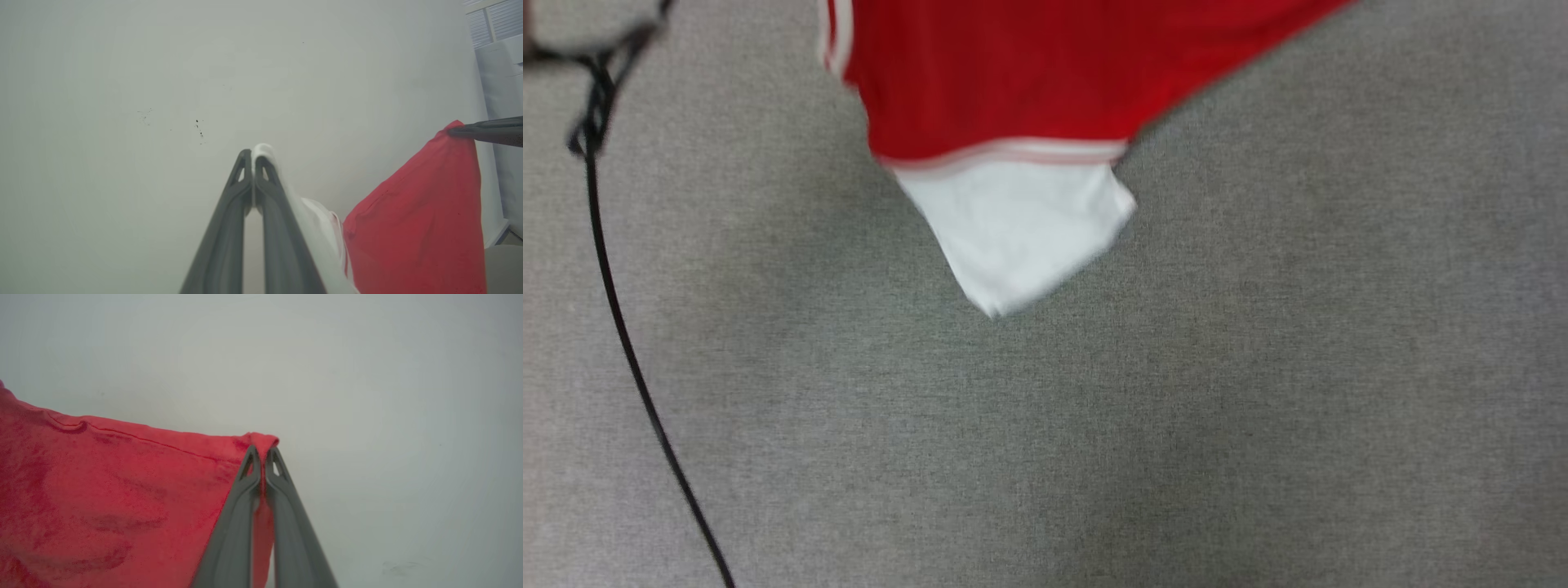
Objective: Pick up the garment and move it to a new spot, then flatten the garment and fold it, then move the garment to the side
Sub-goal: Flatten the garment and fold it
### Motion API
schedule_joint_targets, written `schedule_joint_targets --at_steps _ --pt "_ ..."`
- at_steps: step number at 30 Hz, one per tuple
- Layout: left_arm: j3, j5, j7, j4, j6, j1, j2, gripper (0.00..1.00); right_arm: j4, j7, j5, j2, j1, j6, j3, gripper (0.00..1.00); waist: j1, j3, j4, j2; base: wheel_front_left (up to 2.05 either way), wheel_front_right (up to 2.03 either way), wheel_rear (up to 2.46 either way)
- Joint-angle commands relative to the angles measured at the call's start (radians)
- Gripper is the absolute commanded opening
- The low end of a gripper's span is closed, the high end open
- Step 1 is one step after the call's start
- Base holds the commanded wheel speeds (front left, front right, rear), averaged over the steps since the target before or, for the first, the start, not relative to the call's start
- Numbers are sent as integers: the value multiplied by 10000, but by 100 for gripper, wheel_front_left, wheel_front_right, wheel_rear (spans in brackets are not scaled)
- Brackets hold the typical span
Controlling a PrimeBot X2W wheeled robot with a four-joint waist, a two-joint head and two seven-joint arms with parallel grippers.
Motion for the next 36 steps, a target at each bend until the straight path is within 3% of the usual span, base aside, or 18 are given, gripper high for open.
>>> schedule_joint_targets --at_steps 1,9,16,26,32,36 --pt "139 3 9 278 -107 -513 -122 0 194 -65 -145 137 -450 -7 19 0 -1 257 -4 0 0 0 0" --pt "213 324 -46 2101 -1012 -3203 -698 0 1623 -415 -797 449 -2839 -7 290 0 -1 856 130 0 0 0 0" --pt "175 269 -457 3763 -1571 -3835 -1004 0 2930 -1006 -862 855 -3533 -7 587 0 -1 1331 161 0 0 0 0" --pt "-298 48 -1318 4864 -1902 -1964 -1205 0 4363 -1929 -158 1149 -2405 -7 1618 0 -1 1626 136 0 0 0 0" --pt "-494 -130 -1677 4435 -1524 74 -1111 0 4677 -2588 764 1155 -1027 -7 2288 0 -1 1400 164 0 0 0 0" --pt "-649 -224 -1800 3837 -1262 1690 -970 0 4446 -2945 1370 811 113 -7 2851 0 -1 1102 228 0 0 0 0"
